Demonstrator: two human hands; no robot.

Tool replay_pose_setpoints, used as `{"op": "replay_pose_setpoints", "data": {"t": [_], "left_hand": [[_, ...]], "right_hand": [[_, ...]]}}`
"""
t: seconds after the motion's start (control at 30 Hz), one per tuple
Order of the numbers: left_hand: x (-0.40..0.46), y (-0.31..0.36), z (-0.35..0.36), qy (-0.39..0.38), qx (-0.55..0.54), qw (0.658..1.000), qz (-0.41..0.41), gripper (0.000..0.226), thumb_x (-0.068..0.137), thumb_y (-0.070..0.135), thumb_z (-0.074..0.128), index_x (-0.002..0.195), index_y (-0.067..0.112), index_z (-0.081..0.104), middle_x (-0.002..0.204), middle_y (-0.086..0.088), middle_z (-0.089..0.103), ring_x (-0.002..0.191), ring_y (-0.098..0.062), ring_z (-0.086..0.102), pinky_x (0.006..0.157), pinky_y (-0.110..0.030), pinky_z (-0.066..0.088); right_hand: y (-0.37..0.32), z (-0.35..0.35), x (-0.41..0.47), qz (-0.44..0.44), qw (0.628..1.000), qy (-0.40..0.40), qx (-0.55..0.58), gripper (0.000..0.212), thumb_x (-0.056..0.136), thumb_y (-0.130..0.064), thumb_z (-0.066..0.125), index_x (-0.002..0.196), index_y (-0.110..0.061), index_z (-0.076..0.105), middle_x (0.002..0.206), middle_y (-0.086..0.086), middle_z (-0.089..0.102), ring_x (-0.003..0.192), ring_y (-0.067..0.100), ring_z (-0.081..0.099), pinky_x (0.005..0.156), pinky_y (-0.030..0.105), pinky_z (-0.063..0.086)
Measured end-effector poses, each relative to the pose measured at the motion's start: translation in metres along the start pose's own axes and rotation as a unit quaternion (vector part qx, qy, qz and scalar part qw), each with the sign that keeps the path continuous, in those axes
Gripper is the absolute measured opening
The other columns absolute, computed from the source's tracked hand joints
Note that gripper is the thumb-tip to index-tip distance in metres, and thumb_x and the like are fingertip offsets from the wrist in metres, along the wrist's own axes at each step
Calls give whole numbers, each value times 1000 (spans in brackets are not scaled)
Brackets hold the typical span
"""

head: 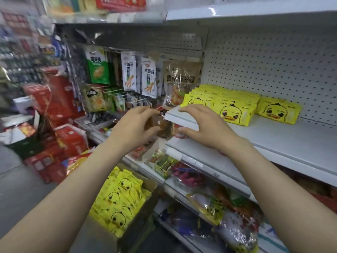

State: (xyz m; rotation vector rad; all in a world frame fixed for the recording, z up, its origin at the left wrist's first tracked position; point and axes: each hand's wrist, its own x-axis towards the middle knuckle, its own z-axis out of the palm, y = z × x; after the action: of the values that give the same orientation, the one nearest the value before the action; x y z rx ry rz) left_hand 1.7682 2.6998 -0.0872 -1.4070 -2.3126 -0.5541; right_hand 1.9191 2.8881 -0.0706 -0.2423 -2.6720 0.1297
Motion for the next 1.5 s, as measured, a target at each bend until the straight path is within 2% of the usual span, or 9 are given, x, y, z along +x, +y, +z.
{"op": "replay_pose_setpoints", "data": {"t": [0.3, 0.57, 0.73, 0.9, 1.07, 1.17, 1.33, 1.4, 1.5], "left_hand": [[9, -146, 13, -14, 20, 999, -31, 54, 88, 44, 64, 137, 24, 51, 141, -7, 49, 132, -26, 43, 107, -41, 38], [47, -299, 51, -72, 12, 997, -35, 51, 89, 39, 64, 136, 23, 53, 139, -8, 51, 126, -30, 48, 101, -44, 44], [59, -361, 93, -112, -10, 993, -26, 49, 87, 33, 68, 131, 15, 58, 135, -14, 54, 125, -32, 50, 100, -40, 42], [50, -401, 163, -168, -51, 983, -58, 51, 86, 38, 67, 132, 20, 55, 132, -11, 55, 120, -32, 52, 98, -43, 46], [11, -418, 244, -256, -94, 956, -108, 47, 83, 32, 72, 126, 16, 60, 124, -16, 60, 110, -37, 58, 93, -44, 49], [-21, -425, 291, -308, -121, 935, -126, 45, 83, 35, 73, 123, 17, 62, 122, -15, 62, 113, -37, 57, 94, -44, 47], [-81, -423, 354, -423, -145, 874, -192, 50, 86, 41, 69, 130, 21, 56, 129, -12, 58, 119, -34, 53, 95, -42, 47], [-105, -419, 373, -460, -167, 847, -207, 51, 85, 42, 70, 131, 22, 57, 128, -12, 58, 118, -33, 54, 93, -40, 46], [-138, -411, 397, -511, -211, 802, -226, 56, 81, 43, 74, 131, 23, 58, 129, -9, 59, 116, -28, 55, 94, -38, 47]], "right_hand": [[-63, 96, 125, -38, 998, -35, 24, 60, 90, -54, 58, 143, -31, 42, 145, -5, 45, 134, 17, 40, 108, 36, 36], [-108, 205, 250, -5, 995, -92, 44, 61, 92, -54, 57, 145, -31, 39, 149, -7, 40, 136, 15, 37, 108, 35, 36], [-107, 274, 288, 29, 987, -148, 49, 62, 91, -53, 59, 146, -31, 38, 149, -5, 40, 136, 17, 39, 105, 35, 38], [-93, 344, 294, 67, 970, -227, 59, 61, 90, -50, 62, 144, -30, 41, 145, 0, 44, 131, 24, 44, 101, 39, 44], [-77, 432, 261, 115, 934, -327, 87, 66, 86, -49, 67, 142, -25, 44, 141, 7, 50, 124, 29, 51, 96, 44, 48], [-70, 484, 229, 130, 903, -397, 100, 64, 86, -51, 66, 141, -24, 46, 140, 8, 51, 125, 29, 50, 97, 40, 46], [-64, 547, 158, 163, 838, -509, 113, 61, 87, -51, 66, 138, -22, 48, 133, 10, 55, 121, 31, 53, 87, 37, 46], [-66, 566, 129, 189, 803, -552, 121, 53, 85, -52, 68, 127, -22, 56, 119, 8, 63, 112, 29, 59, 78, 35, 47], [-71, 586, 91, 232, 750, -602, 143, 46, 81, -54, 71, 113, -23, 64, 109, 4, 68, 106, 24, 62, 81, 34, 51]]}}
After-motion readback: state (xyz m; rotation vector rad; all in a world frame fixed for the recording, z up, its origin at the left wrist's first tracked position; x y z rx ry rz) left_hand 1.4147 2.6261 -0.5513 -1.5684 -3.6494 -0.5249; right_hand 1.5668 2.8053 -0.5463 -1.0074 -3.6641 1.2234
